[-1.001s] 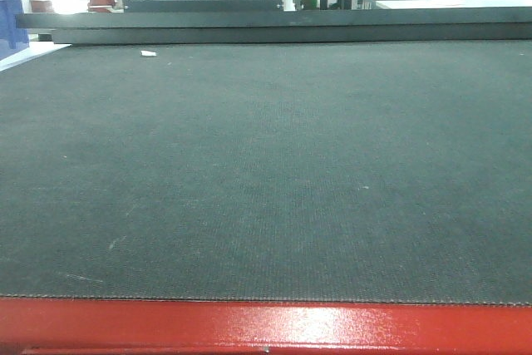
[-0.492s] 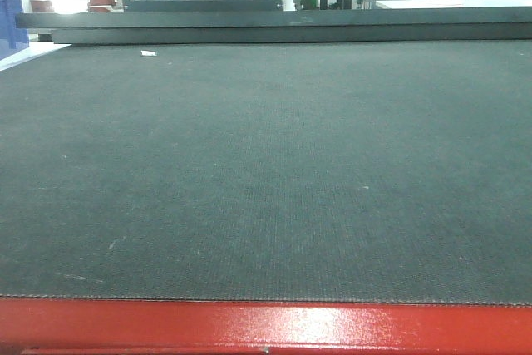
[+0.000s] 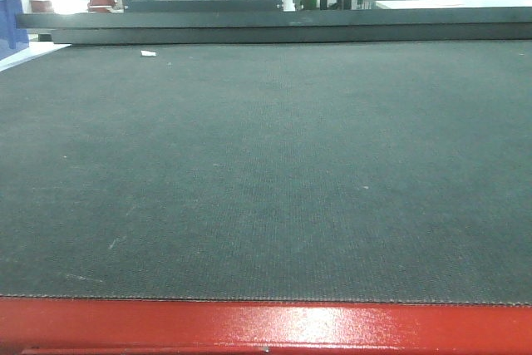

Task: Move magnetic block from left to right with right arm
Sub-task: 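Raise the held red cube with the right gripper out of view, then drive the base away from the table holding the cube in the right gripper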

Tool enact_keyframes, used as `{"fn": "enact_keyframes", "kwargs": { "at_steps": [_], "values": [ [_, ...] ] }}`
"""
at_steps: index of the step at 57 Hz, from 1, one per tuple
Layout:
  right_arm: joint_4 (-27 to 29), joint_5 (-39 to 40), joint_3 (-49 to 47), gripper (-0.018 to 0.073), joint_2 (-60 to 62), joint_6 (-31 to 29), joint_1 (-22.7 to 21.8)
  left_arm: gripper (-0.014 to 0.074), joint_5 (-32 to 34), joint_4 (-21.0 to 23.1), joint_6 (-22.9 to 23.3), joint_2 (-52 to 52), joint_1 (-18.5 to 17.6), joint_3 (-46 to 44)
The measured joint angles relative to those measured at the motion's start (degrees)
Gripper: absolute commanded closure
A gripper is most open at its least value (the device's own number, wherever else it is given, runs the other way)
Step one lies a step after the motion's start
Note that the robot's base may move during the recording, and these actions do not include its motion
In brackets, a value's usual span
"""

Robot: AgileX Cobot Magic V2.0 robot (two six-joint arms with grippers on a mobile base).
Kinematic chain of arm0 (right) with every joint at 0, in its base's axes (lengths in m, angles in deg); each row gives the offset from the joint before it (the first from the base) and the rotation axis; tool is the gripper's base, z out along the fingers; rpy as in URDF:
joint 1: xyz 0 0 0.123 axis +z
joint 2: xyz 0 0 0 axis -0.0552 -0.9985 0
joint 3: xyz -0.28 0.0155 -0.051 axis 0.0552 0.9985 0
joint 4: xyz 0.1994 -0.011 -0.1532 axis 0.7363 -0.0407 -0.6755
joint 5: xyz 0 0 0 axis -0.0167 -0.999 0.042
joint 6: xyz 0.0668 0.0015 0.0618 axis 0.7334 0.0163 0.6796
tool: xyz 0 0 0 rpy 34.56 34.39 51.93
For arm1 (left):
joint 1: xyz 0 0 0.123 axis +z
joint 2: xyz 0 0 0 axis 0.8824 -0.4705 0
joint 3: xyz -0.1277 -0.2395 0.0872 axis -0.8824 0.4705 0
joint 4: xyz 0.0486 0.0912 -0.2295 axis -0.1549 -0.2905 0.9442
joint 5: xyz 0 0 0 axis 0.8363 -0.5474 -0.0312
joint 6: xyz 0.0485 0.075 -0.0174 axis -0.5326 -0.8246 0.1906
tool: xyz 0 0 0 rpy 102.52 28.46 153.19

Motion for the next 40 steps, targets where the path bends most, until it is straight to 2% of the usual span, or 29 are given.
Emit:
{"fn": "enact_keyframes", "kwargs": {
  "at_steps": [40],
  "values": [
    [0.0, 0.0, 0.0, 0.0253, 0.0, 0.0, 0.0, 0.0722, 0.0, 0.0, 0.0, 0.0, 0.0, 0.0]
  ]
}}
